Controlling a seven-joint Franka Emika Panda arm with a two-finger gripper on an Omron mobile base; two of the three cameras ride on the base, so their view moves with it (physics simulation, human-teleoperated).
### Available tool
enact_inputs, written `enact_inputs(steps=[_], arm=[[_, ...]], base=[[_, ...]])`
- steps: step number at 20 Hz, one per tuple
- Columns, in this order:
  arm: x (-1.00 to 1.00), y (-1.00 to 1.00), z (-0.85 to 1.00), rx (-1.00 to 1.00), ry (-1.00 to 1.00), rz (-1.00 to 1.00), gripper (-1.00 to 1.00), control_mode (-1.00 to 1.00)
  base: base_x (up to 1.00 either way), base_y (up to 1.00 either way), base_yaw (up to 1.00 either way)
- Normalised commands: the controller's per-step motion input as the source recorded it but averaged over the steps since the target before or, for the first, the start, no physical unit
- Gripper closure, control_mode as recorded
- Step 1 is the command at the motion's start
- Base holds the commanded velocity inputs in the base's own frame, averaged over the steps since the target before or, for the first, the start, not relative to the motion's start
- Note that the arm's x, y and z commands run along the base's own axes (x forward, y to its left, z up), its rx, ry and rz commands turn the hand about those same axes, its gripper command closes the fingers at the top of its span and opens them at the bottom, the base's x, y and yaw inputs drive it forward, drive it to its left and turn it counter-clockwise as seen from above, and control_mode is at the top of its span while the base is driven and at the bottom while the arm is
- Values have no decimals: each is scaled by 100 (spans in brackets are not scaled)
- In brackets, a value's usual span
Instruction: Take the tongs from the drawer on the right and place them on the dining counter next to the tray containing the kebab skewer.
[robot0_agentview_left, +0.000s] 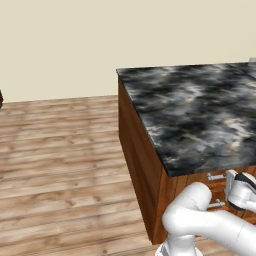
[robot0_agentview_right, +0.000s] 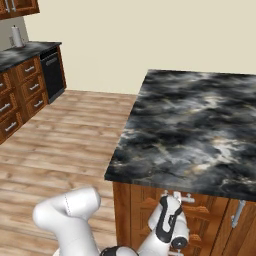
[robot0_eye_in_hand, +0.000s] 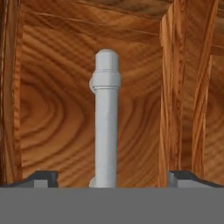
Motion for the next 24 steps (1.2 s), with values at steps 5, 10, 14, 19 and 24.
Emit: enact_inputs(steps=[5, 10, 14, 19, 24], arm=[[19, -11, -7, 0, -1, 0, -100, -100], [20, -9, -8, 1, -1, -1, -100, -100], [25, -9, -15, 0, 0, -1, -100, -100], [23, -8, -13, 0, -1, -1, -100, -100], [27, -10, -19, 0, 0, 0, -100, -100]], base=[[0, 0, 0], [0, 0, 0], [0, 0, 0], [0, 0, 0], [0, 0, 0]])
